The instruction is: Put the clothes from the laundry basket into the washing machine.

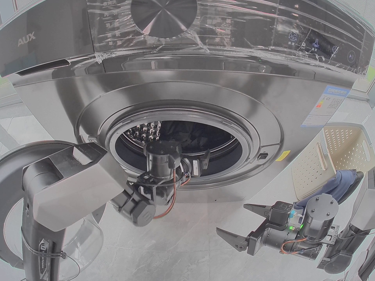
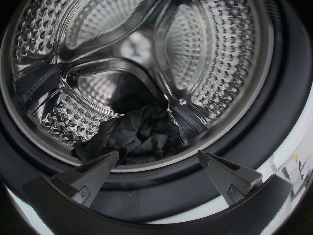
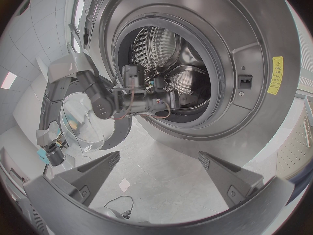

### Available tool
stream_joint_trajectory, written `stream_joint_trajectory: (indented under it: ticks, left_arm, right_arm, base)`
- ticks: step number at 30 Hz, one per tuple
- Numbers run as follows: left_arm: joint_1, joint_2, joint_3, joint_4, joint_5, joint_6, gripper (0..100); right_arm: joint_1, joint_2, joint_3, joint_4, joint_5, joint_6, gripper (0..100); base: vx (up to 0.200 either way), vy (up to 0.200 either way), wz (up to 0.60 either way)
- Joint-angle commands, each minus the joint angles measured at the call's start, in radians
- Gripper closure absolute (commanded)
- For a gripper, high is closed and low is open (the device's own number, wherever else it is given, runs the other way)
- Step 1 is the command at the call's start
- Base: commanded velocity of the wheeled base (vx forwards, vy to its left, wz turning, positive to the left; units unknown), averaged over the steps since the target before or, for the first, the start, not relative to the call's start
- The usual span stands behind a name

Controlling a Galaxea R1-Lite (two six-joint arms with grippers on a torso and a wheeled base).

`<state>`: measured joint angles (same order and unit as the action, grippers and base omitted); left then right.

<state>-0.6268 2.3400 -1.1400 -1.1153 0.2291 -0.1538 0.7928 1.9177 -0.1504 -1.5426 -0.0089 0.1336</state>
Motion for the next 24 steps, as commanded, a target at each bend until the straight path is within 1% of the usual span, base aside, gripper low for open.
stream_joint_trajectory:
  ticks: [1, 2, 4, 5, 6, 7, 8, 11, 12, 13, 14, 16, 18, 22, 23, 24]
  left_arm:
    - [-0.056, -0.105, 0.329, -0.256, -0.013, 0.146, 0]
    - [-0.057, -0.116, 0.371, -0.291, -0.021, 0.157, 0]
    - [-0.059, -0.143, 0.436, -0.348, -0.051, 0.16, 0]
    - [-0.067, -0.16, 0.467, -0.363, -0.07, 0.157, 0]
    - [-0.076, -0.177, 0.49, -0.37, -0.077, 0.152, 0]
    - [-0.08, -0.185, 0.497, -0.37, -0.079, 0.152, 0]
    - [-0.094, -0.223, 0.546, -0.373, -0.08, 0.149, 0]
    - [-0.117, -0.26, 0.605, -0.382, -0.08, 0.143, 0]
    - [-0.133, -0.288, 0.641, -0.393, -0.08, 0.132, 0]
    - [-0.137, -0.295, 0.654, -0.397, -0.08, 0.131, 0]
    - [-0.151, -0.323, 0.691, -0.417, -0.08, 0.12, 0]
    - [-0.166, -0.349, 0.724, -0.432, -0.08, 0.115, 0]
    - [-0.185, -0.389, 0.757, -0.434, -0.071, 0.105, 0]
    - [-0.226, -0.484, 0.827, -0.434, -0.071, 0.076, 0]
    - [-0.228, -0.49, 0.832, -0.434, -0.071, 0.076, 0]
    - [-0.237, -0.524, 0.862, -0.434, -0.07, 0.076, 0]
  right_arm:
    - [-0.001, -0.014, 0.02, -0.001, 0.0, 0.0, 0]
    - [-0.001, -0.016, 0.023, -0.001, 0.0, 0.0, 0]
    - [-0.003, -0.017, 0.029, -0.001, 0.0, 0.0, 0]
    - [-0.003, -0.017, 0.031, -0.001, 0.0, 0.0, 0]
    - [-0.004, -0.019, 0.032, -0.001, 0.0, 0.0, 0]
    - [-0.004, -0.019, 0.032, -0.001, 0.0, 0.0, 0]
    - [-0.006, -0.026, 0.035, -0.001, -0.002, 0.001, 0]
    - [-0.007, -0.039, 0.048, -0.001, -0.002, 0.001, 0]
    - [-0.009, -0.054, 0.052, -0.001, -0.003, 0.003, 0]
    - [-0.009, -0.058, 0.054, -0.001, -0.003, 0.003, 0]
    - [-0.009, -0.074, 0.063, -0.001, -0.003, 0.003, 0]
    - [-0.009, -0.089, 0.075, -0.001, -0.005, 0.003, 0]
    - [-0.01, -0.111, 0.092, -0.001, -0.006, 0.003, 0]
    - [-0.044, -0.181, 0.13, 0.001, -0.014, -0.003, 0]
    - [-0.049, -0.187, 0.134, 0.001, -0.016, -0.003, 0]
    - [-0.089, -0.216, 0.15, 0.01, -0.023, -0.003, 0]
  base:
    - [0.0, 0.0, 0.0]
    - [0.0, 0.0, 0.0]
    - [0.0, 0.0, 0.0]
    - [0.0, 0.0, 0.0]
    - [0.0, 0.0, 0.0]
    - [0.0, 0.0, 0.0]
    - [0.0, 0.0, 0.0]
    - [0.0, 0.0, 0.0]
    - [0.0, 0.0, 0.0]
    - [0.0, 0.0, 0.0]
    - [0.0, 0.0, 0.0]
    - [0.0, 0.0, 0.0]
    - [0.0, 0.0, 0.0]
    - [-0.2, 0.0, 0.0]
    - [-0.2, 0.0, 0.0]
    - [-0.2, 0.0, 0.0]
